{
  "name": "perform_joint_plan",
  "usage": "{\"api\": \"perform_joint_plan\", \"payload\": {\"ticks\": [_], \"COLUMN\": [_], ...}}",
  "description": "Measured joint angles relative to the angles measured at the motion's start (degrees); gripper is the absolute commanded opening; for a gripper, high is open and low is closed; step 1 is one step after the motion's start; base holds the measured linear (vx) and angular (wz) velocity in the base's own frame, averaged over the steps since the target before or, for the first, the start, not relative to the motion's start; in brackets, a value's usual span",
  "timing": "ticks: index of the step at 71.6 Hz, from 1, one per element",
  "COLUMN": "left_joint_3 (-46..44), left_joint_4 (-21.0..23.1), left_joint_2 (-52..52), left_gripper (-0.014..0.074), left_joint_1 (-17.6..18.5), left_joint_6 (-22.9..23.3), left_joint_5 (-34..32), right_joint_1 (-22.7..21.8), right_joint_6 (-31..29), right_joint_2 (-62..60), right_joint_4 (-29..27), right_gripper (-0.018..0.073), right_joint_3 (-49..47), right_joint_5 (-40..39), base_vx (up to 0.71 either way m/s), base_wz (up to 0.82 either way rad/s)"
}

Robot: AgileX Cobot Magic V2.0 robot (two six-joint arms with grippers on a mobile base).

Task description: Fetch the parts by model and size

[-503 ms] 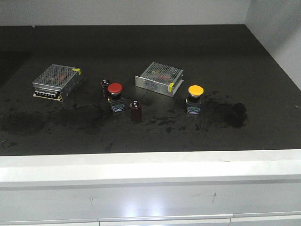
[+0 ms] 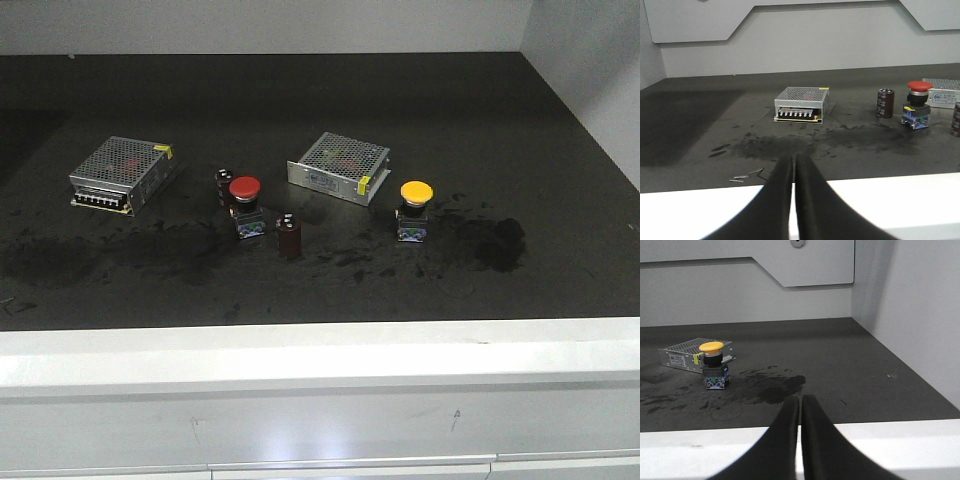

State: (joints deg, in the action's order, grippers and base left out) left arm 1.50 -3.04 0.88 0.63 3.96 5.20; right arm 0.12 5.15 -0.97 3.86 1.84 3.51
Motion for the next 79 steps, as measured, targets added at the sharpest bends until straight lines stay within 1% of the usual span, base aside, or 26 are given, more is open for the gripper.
{"api": "perform_joint_plan", "payload": {"ticks": [30,34,39,47,51,60,68,72,77,79], "left_joint_3": [0.0,0.0,0.0,0.0,-1.01,-8.52,-17.52,-22.66,-29.23,-32.3], "left_joint_4": [0.0,0.0,0.0,0.07,0.12,0.12,0.12,0.12,0.12,0.12], "left_joint_2": [0.0,0.0,0.0,0.0,0.0,-0.3,-4.7,-8.1,-12.88,-14.87], "left_gripper": [0.0001,0.0001,0.0001,0.0001,0.0001,0.0001,0.0001,0.0001,0.0001,0.0001], "left_joint_1": [0.0,0.0,0.0,0.0,0.0,0.0,0.0,0.0,0.0,0.0], "left_joint_6": [0.0,0.0,0.0,0.0,0.0,0.0,0.0,0.0,0.0,0.0], "left_joint_5": [0.0,-0.8,-4.15,-14.86,-17.44,-19.42,-19.47,-17.64,-12.77,-9.76], "right_joint_1": [0.0,0.0,0.0,0.0,0.0,0.0,0.0,0.0,0.0,0.0], "right_joint_6": [0.0,0.0,0.0,0.18,0.18,0.18,0.18,0.18,0.18,0.18], "right_joint_2": [0.0,0.0,0.0,0.0,0.0,0.18,3.99,7.65,12.29,14.2], "right_joint_4": [0.0,0.0,0.07,-0.63,-1.35,-2.27,-2.38,-2.38,-2.4,-2.4], "right_gripper": [-0.0005,-0.0005,-0.0005,-0.0005,-0.0005,-0.0005,-0.0005,-0.0005,-0.0005,-0.0005], "right_joint_3": [0.0,0.0,0.0,0.0,-0.87,-7.81,-17.32,-22.84,-28.74,-30.96], "right_joint_5": [0.0,-0.19,-2.03,-10.2,-12.91,-15.08,-16.32,-16.17,-13.91,-11.95], "base_vx": [0.0,0.0,0.0,0.0,0.0,0.0,0.0,0.0,0.0,0.0], "base_wz": [0.0,0.0,0.0,0.0,0.0,0.0,0.0,0.0,0.0,0.0]}}
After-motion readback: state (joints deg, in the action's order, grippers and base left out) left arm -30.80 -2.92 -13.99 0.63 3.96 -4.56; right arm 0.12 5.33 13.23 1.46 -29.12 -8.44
